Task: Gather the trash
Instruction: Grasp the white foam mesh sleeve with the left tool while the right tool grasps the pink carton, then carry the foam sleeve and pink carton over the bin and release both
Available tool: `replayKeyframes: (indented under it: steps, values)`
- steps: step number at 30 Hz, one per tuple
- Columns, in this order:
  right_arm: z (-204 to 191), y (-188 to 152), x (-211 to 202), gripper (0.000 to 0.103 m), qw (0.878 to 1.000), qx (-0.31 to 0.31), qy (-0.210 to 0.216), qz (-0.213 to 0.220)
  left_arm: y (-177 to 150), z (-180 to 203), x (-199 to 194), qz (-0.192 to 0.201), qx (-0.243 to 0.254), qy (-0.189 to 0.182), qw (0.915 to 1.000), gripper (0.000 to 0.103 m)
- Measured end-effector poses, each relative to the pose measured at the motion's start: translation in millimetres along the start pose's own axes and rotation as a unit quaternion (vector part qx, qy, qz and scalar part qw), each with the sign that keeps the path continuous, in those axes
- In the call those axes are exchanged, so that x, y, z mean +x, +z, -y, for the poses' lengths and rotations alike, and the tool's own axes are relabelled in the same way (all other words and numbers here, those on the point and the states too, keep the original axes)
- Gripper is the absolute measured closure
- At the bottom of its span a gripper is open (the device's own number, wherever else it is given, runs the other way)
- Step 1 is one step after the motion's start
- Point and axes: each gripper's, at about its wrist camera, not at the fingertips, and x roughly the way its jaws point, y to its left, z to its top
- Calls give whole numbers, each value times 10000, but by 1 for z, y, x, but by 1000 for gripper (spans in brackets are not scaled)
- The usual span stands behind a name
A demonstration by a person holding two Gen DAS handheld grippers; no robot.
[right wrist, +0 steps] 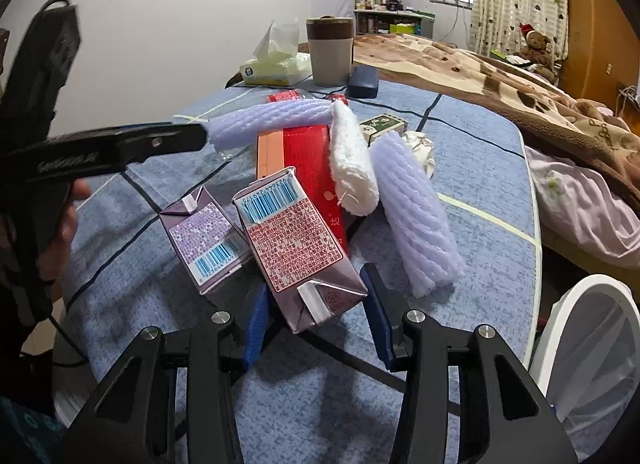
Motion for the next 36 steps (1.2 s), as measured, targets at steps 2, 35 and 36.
replayKeyframes:
  steps: [2, 35, 36]
  values:
    - [4, -1, -3, 58, 9999, 84, -31, 46, 7, 1, 5, 16, 73, -2, 10000, 36]
    - [35, -1, -20, 58, 9978, 578, -234, 215, 11, -15, 47, -348, -333, -171, 9987, 76]
    - [35, 0, -21, 58, 9976, 601, -261, 233, 10, -15, 44, -324, -346, -157, 9988, 76]
